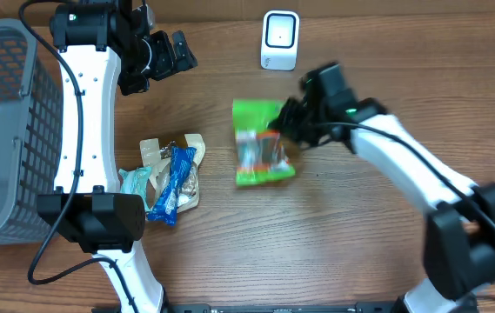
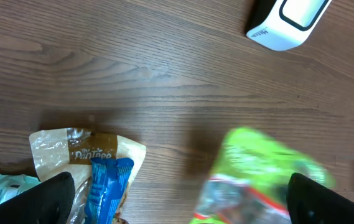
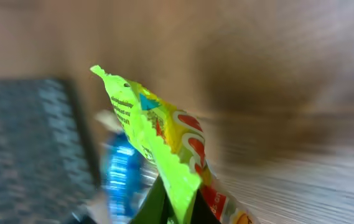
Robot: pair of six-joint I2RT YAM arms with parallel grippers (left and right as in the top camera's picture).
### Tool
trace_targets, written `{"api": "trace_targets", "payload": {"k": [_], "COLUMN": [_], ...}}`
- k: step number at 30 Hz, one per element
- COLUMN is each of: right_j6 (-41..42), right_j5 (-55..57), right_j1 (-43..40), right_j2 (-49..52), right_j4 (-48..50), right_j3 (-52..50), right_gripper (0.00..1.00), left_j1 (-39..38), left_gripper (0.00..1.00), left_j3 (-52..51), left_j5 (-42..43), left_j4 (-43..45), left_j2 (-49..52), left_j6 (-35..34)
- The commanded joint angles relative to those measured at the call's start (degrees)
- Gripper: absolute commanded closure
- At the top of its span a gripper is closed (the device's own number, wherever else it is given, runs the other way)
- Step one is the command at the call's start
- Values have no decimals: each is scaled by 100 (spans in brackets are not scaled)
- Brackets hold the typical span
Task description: Scan the item barcode
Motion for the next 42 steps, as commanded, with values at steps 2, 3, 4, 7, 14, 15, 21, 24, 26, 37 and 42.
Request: {"api": "trace_targets", "payload": {"k": [2,3,4,7,14,15,21,24,26,37,42], "right_j6": [1014,1014,990,1051,2435,2586,2623,2343,1547,-4404,-5617], "right_j5": [-57,-59,-55,55,2061,2094,1779,1180,890,883,887], "right_j1": [-192,-203,-205,-205,118,216,343,350,343,-616,-444], "right_j2": [-778,-841,-953,-1016,-710,-601,-166,-142,-208,-227,1071], "right_j4": [531,603,699,461,-1099,-979,138,295,402,-1550,-2490], "right_j3": [66,66,66,63,-354,-584,-1274,-1349,-1318,-9,1810], "right_gripper": [96,96,96,96,96,96,96,96,94,5,4], "left_j1": [-7,-7,-7,-7,-4,-7,-4,-7,-4,-7,-7], "left_gripper": [0,0,0,0,0,0,0,0,0,0,0], "left_j3": [105,105,105,105,105,105,105,105,105,105,105], "left_j5": [7,7,7,7,7,7,7,7,7,7,7], "left_j4": [17,17,17,17,17,17,17,17,17,17,17], "left_j2": [-96,-96,-96,-96,-96,-96,-96,-96,-96,-96,-96], "left_j6": [131,131,131,131,131,131,131,131,131,131,131]}}
